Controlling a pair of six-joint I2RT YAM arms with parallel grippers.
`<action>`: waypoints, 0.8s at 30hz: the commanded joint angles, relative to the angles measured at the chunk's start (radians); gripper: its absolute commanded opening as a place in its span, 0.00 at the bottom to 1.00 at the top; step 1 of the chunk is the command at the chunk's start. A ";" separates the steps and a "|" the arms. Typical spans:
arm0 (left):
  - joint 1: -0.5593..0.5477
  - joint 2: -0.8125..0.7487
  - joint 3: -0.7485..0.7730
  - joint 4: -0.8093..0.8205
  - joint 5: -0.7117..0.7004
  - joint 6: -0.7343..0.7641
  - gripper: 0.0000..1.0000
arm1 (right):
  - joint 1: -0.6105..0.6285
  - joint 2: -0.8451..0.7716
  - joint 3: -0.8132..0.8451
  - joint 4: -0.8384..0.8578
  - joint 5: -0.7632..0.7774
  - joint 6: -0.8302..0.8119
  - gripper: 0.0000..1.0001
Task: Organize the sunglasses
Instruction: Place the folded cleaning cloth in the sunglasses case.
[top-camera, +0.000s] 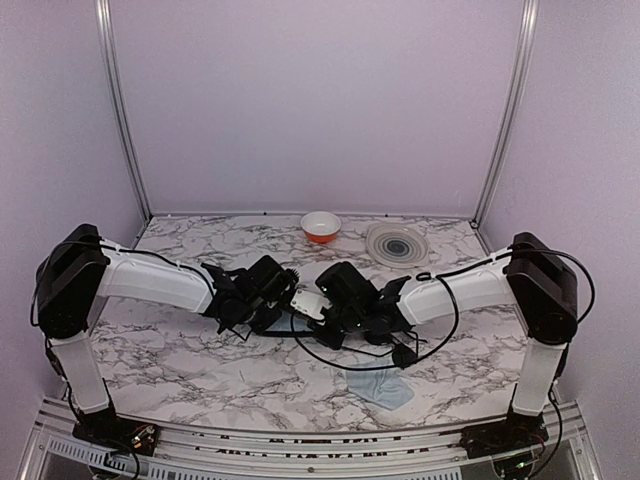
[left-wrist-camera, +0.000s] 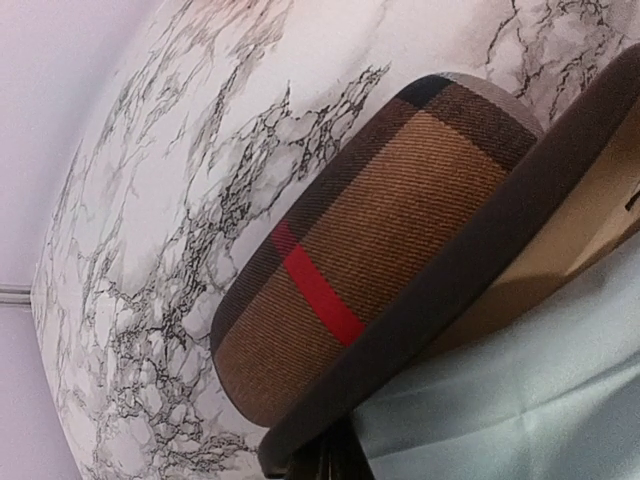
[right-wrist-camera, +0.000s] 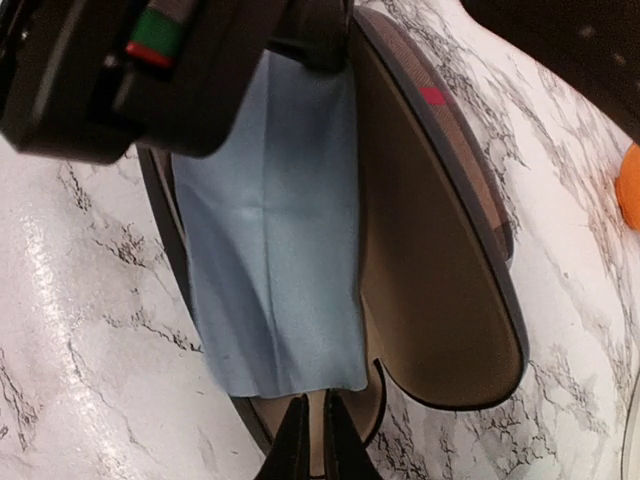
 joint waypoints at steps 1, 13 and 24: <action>0.004 0.033 0.025 -0.011 -0.002 -0.066 0.00 | 0.008 -0.028 0.024 -0.005 -0.022 -0.006 0.07; 0.004 0.031 0.019 -0.077 0.030 -0.092 0.10 | 0.008 -0.042 0.012 -0.004 -0.021 0.007 0.08; 0.004 -0.046 0.037 -0.088 0.066 -0.117 0.30 | 0.008 -0.048 0.019 -0.011 -0.035 0.029 0.08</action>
